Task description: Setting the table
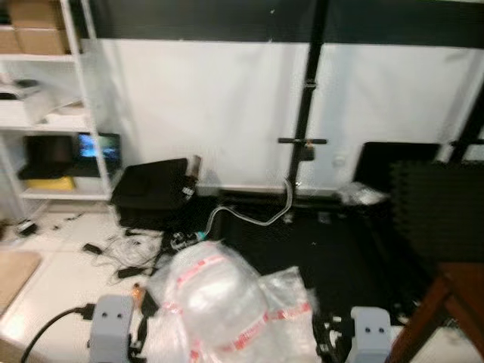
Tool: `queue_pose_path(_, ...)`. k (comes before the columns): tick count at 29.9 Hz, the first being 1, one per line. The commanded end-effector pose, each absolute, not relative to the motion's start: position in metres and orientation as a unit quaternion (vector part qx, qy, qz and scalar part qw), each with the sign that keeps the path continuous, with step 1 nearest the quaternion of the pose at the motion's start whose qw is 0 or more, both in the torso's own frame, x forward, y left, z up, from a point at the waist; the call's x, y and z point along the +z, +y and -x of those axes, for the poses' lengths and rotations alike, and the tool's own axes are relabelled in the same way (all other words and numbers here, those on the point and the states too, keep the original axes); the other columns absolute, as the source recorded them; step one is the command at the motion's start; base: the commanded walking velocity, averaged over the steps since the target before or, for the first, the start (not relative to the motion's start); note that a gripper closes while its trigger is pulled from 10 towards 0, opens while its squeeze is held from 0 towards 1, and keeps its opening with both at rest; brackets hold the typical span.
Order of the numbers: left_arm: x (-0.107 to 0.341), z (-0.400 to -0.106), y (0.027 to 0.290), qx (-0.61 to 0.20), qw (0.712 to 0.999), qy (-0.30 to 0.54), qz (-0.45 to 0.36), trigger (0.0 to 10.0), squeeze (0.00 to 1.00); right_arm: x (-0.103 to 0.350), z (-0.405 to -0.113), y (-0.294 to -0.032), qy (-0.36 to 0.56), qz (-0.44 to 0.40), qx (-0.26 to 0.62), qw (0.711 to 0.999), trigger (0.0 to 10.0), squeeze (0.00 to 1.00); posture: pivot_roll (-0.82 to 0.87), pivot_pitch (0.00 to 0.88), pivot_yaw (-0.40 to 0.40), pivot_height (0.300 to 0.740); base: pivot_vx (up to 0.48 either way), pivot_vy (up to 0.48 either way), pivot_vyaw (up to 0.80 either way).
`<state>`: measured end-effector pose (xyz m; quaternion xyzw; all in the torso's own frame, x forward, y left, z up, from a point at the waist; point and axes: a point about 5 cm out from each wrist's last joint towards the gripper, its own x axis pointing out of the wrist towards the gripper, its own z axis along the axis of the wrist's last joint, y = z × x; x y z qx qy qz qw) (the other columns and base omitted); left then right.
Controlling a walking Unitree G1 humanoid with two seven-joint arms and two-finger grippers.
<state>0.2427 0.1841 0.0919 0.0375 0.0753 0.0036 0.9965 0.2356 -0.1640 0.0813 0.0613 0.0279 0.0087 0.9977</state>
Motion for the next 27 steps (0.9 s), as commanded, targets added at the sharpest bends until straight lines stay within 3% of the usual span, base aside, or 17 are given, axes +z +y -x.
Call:
queue_pose_path(1,0.0869,-0.2382,0.1891,0.013,0.995,0.090,-0.040,10.0,0.00,0.0811,-0.2360,-0.1607,0.030,-0.063,0.014,0.997,10.0,0.00,0.02,0.010,0.031,0.740,0.000,0.000,0.78)
queue_pose_path(27,0.0912,-0.2397,0.1881,0.011,0.996,0.084,-0.042,10.0,0.00,0.0815,-0.2362,-0.1598,0.029,-0.064,0.016,0.997,10.0,0.00,0.02,0.011,0.033,0.740,0.000,0.000,0.78)
